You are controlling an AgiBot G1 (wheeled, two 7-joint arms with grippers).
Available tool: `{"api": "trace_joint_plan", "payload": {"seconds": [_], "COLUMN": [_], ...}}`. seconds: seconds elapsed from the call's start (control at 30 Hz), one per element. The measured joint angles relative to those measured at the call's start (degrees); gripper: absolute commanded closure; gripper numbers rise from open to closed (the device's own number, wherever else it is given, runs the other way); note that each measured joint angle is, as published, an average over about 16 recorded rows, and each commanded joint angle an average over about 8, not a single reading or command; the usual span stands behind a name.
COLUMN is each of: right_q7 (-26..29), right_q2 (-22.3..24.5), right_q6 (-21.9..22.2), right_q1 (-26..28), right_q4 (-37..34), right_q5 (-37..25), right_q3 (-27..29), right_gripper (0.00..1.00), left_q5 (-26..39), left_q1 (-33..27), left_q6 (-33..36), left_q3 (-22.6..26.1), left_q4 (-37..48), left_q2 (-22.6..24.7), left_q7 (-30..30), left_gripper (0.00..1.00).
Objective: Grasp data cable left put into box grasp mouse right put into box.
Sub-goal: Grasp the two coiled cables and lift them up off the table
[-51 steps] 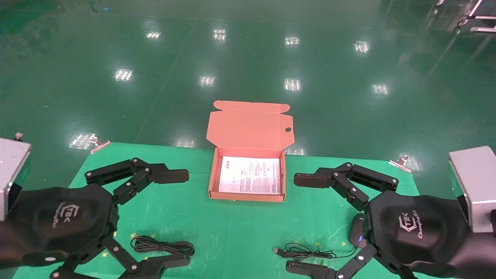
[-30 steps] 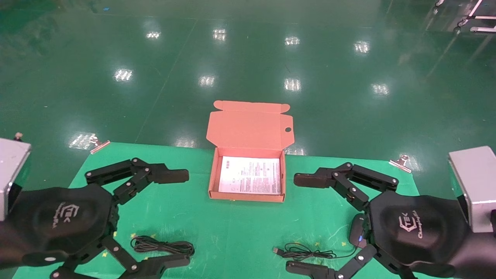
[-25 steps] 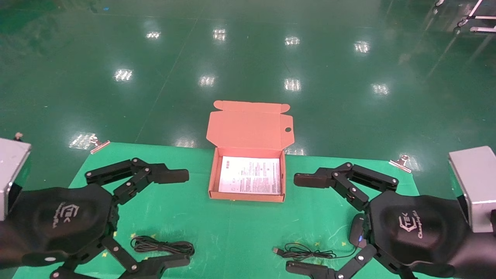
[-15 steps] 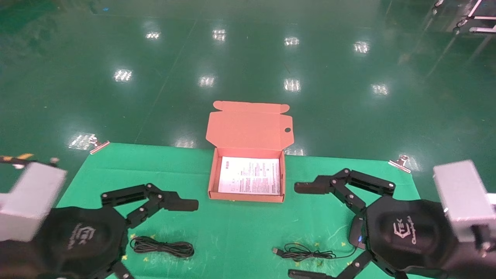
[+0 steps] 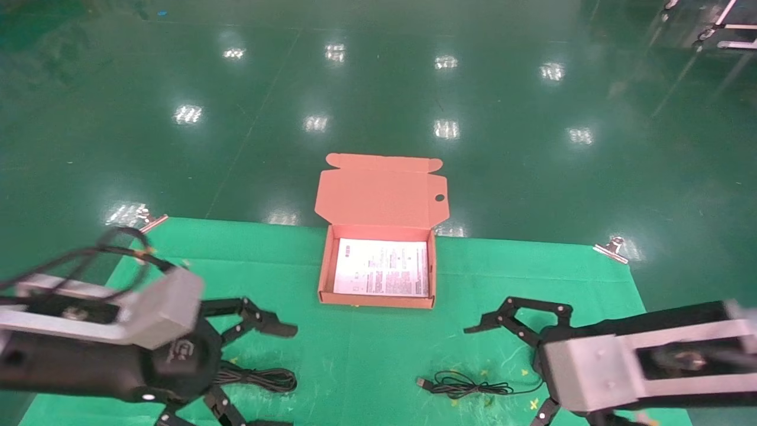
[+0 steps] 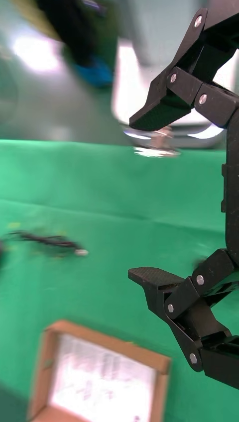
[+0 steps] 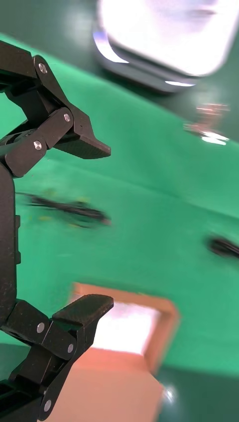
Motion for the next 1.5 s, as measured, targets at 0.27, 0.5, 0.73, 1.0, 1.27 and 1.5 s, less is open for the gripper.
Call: {"api": "trace_joint_plan", "payload": {"seconds": [0.27,0.5,0.73,1.0,1.27,1.5], "right_q7": [-3.43,-4.22,-3.57,-1.86,-0.91,-2.4], "right_q2": [-2.55,-4.24,-5.95,-8.54,-12.15,-15.54], "right_q6": [1.3,4.05,7.4,10.5,12.46,14.14], "right_q1": [5.36,5.24,3.26,1.36,0.05,-0.68], "right_q4": [0.24,0.13,-0.57,-3.29,-9.84,-17.91], "right_q5": [-12.47,-19.9,-24.45,-26.54,-25.66,-24.02], "right_q3": [-10.59,-15.39,-17.36,-18.12,-18.16,-17.94], "right_gripper": [0.0,0.0,0.0,0.0,0.0,0.0], "left_q5": [11.51,19.47,25.14,27.15,27.08,26.83], "left_q1": [-8.26,-11.43,-11.85,-10.65,-9.64,-9.15], "left_q6": [-0.42,-2.11,-4.88,-8.61,-12.44,-15.91], "left_q3": [13.11,20.53,24.05,24.95,24.61,24.21], "left_q4": [6.21,12.94,19.13,26.73,35.35,42.86], "left_q2": [6.86,12.93,17.7,21.27,24.42,27.2], "left_q7": [1.63,3.45,4.2,5.54,8.2,11.44], "left_gripper": [0.0,0.0,0.0,0.0,0.0,0.0]}}
